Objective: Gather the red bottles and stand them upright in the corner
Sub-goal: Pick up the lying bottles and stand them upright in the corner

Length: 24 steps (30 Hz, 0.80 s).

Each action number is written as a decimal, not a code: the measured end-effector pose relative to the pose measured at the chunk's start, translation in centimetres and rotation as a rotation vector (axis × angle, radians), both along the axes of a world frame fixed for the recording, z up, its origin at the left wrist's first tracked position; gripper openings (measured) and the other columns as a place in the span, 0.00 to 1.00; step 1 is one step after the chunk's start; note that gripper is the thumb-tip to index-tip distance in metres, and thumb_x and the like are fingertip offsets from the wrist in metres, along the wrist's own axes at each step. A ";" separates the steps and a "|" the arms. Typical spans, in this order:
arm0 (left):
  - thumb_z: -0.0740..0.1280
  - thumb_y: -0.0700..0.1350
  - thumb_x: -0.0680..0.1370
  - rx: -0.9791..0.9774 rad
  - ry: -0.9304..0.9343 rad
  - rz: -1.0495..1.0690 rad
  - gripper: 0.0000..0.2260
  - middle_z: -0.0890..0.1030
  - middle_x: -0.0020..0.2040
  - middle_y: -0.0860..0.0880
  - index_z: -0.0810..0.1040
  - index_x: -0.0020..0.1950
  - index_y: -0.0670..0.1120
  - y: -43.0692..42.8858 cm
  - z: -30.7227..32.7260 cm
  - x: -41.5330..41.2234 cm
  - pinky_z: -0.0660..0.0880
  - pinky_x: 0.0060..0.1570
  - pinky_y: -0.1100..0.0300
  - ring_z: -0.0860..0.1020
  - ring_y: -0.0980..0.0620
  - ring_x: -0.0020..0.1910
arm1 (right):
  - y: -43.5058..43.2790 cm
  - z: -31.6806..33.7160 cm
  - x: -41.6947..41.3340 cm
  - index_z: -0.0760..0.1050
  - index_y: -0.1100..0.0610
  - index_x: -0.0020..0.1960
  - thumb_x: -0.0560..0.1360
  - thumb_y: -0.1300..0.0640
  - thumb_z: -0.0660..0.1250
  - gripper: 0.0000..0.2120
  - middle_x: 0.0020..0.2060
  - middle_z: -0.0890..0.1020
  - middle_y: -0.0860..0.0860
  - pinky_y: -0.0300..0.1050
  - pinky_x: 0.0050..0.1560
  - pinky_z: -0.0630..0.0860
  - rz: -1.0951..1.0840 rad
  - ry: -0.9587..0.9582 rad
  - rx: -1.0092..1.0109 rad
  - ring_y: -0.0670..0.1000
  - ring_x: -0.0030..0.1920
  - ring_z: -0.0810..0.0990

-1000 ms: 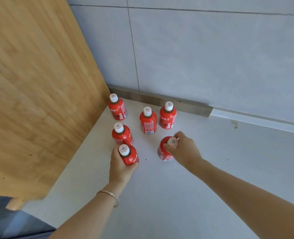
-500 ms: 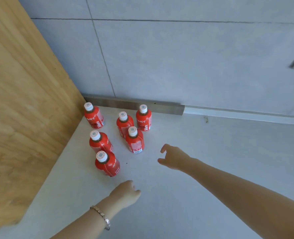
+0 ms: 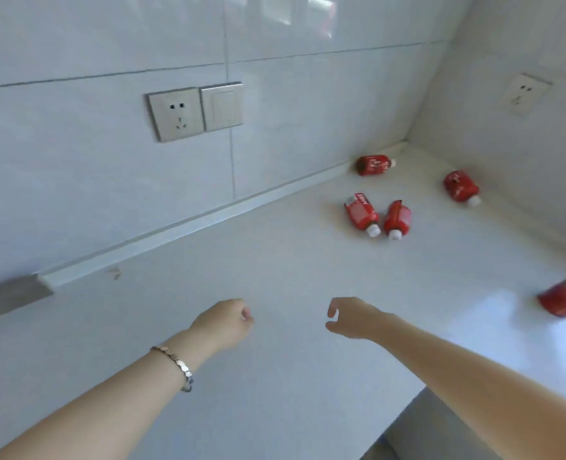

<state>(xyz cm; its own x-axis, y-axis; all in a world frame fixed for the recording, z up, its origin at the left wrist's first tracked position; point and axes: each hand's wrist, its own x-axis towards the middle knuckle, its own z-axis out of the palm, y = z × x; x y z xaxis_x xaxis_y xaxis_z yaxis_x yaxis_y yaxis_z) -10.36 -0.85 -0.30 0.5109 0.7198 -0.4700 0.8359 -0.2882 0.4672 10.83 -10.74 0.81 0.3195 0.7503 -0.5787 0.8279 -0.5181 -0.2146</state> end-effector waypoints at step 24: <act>0.60 0.45 0.77 -0.041 0.069 -0.321 0.08 0.81 0.53 0.48 0.77 0.51 0.46 -6.4 -1.4 46.7 0.76 0.52 0.55 0.79 0.46 0.53 | -19.7 -0.2 49.8 0.70 0.54 0.64 0.75 0.49 0.64 0.19 0.58 0.73 0.58 0.47 0.48 0.74 -0.750 -0.209 0.137 0.61 0.52 0.78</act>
